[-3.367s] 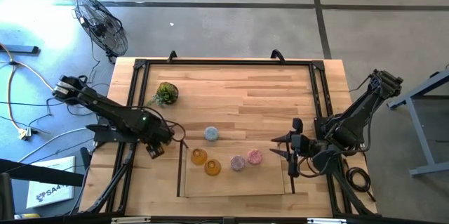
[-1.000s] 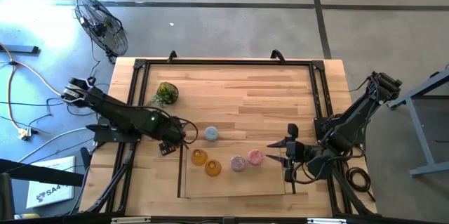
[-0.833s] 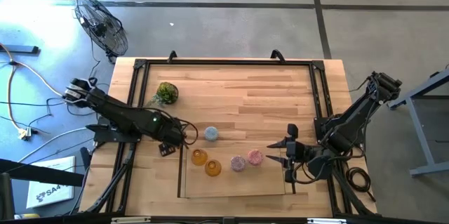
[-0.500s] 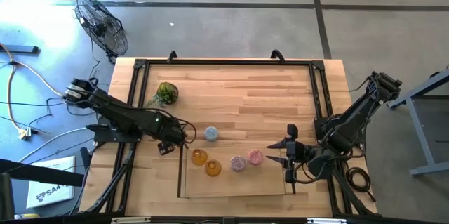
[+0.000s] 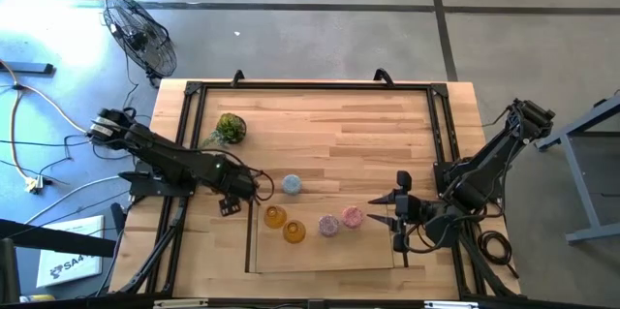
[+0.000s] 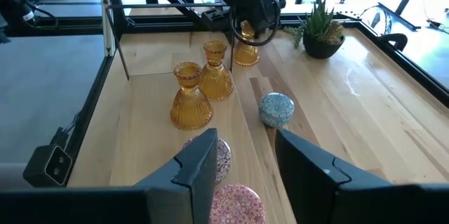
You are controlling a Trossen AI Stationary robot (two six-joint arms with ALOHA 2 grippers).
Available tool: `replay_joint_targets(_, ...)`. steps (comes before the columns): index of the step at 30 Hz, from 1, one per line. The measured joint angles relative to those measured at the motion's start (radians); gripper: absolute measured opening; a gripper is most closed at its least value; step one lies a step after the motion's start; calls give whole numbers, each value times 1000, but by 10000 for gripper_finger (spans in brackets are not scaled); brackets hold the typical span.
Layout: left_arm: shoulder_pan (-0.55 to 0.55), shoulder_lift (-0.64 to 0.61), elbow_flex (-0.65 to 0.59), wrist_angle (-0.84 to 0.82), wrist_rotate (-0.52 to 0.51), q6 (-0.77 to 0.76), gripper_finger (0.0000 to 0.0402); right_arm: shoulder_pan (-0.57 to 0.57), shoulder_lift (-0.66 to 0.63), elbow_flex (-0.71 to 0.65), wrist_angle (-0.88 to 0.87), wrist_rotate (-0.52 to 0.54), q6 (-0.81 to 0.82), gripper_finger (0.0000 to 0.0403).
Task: Pick & Place candle stick holders
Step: Align the gold glass candle holder with the other gold glass candle holder on the shelf
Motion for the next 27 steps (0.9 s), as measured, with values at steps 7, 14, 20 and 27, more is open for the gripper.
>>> replay_joint_targets(7,55,0,-4,2,-11,15,228,0,0,0,0,8,0,140)
replay_joint_targets(14,73,-4,0,1,-3,15,149,0,0,0,0,-9,6,140)
replay_joint_targets(20,72,0,13,-35,7,4,148,1,0,0,0,-11,4,140)
replay_joint_targets(27,71,1,143,-204,47,2,160,1,0,0,0,-11,0,140)
